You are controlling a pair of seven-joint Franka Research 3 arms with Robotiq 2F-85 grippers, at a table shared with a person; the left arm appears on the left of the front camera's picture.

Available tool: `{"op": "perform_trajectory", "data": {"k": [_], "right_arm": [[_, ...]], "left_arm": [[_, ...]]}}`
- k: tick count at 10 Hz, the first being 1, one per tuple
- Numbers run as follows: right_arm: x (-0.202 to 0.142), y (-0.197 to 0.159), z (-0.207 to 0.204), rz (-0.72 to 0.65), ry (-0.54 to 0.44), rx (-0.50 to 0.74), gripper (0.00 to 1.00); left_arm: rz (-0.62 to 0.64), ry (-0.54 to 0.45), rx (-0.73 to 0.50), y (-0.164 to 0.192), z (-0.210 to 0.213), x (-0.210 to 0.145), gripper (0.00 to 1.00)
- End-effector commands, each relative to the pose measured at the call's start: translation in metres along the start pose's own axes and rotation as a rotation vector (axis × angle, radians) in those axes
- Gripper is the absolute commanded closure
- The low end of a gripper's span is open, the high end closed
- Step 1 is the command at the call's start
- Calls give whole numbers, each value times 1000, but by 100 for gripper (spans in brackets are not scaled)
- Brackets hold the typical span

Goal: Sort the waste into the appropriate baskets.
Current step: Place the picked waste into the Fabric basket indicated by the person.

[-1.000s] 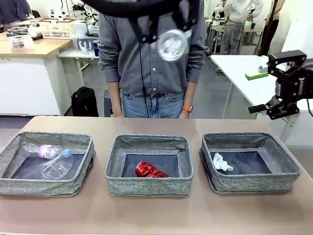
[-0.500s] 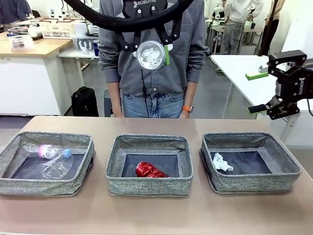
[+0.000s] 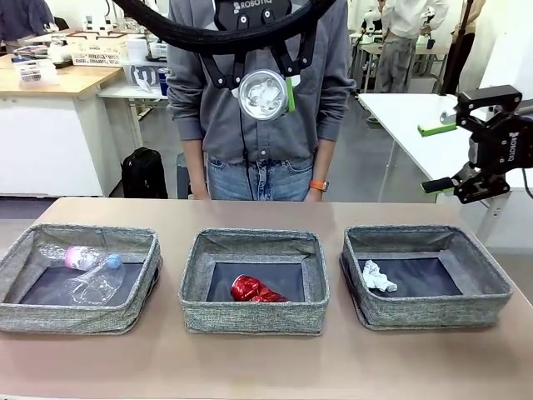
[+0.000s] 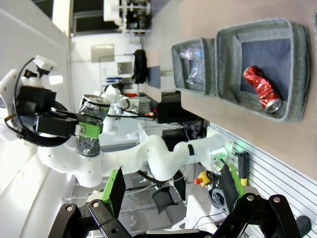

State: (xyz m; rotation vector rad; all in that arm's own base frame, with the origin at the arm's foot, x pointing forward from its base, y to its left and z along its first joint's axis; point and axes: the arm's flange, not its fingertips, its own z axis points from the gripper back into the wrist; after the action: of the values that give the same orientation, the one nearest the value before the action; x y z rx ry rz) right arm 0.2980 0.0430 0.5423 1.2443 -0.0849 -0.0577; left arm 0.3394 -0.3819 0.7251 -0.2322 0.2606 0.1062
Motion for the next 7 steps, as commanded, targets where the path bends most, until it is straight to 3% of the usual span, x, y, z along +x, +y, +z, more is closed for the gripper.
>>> {"op": "perform_trajectory", "data": {"k": [1,7], "right_arm": [[-1,2,0,-13,0,12,0],[-1,2,0,-13,0,12,0]], "left_arm": [[13,-4,-11,0,2,-2,59],[13,-4,-11,0,2,-2,59]]}}
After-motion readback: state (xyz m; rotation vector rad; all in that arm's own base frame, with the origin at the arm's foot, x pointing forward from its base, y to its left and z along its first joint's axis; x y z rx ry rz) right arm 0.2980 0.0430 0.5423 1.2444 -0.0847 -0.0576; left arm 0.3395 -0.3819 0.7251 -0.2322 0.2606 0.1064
